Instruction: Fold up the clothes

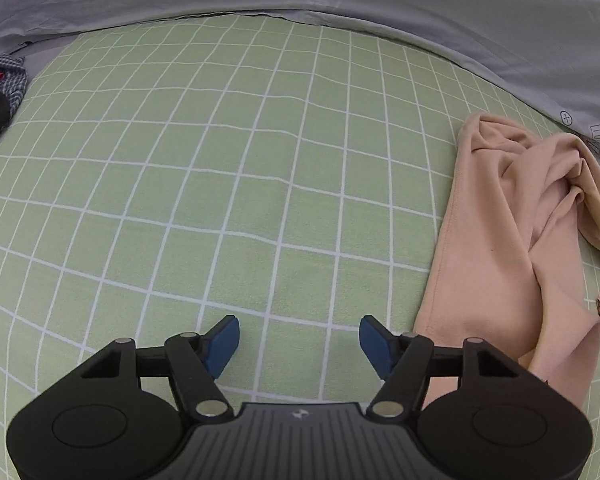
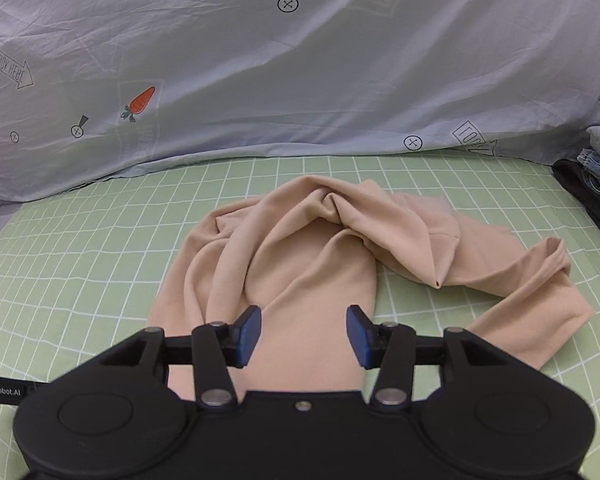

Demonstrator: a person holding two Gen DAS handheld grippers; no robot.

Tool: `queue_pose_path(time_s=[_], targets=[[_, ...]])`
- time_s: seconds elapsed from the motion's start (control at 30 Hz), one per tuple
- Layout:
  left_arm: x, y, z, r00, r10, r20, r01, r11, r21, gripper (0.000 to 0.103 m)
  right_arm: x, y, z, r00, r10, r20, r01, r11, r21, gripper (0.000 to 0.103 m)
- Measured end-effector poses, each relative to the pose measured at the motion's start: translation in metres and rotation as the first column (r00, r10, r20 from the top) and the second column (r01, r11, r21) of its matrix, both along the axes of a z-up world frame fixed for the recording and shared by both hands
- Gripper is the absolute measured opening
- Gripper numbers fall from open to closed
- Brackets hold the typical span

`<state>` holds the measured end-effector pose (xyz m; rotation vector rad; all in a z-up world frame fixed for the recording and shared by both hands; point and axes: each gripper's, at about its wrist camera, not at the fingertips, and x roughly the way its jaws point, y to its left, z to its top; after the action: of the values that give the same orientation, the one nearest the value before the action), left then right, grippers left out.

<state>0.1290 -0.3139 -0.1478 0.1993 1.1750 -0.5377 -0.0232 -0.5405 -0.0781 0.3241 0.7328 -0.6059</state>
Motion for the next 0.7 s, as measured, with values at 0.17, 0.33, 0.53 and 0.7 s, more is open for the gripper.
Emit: queue_pose_path(time_s=[0.17,0.33,0.53,0.7], targets=[[0.007,-0.045,0.003,0.994,-0.105,0.042,0.107,0.993,-0.047,0.064,0.035,-0.016,-0.021,0.998,-0.039,-0.056,0.04,0.999,0.008,0.083],[0.027,-0.092,-0.001,0.973,-0.214,0.084,0.219,0.974,-0.056,0.072,0.058,-0.024,-0.045,0.989,-0.045,-0.142,0.049,0.998,0.025,0.103],[0.039,-0.128,-0.007,0.952,-0.297,0.072,0.303,0.947,-0.104,0.053,0.062,-0.028,-0.06,0.978,-0.031,-0.208,0.039,0.999,0.034,0.092],[0.033,-0.138,-0.008,0.949,-0.303,0.091,0.313,0.942,-0.124,0.004,0.053,-0.021,-0.052,0.981,-0.003,-0.196,0.005,1.0,0.011,0.039]])
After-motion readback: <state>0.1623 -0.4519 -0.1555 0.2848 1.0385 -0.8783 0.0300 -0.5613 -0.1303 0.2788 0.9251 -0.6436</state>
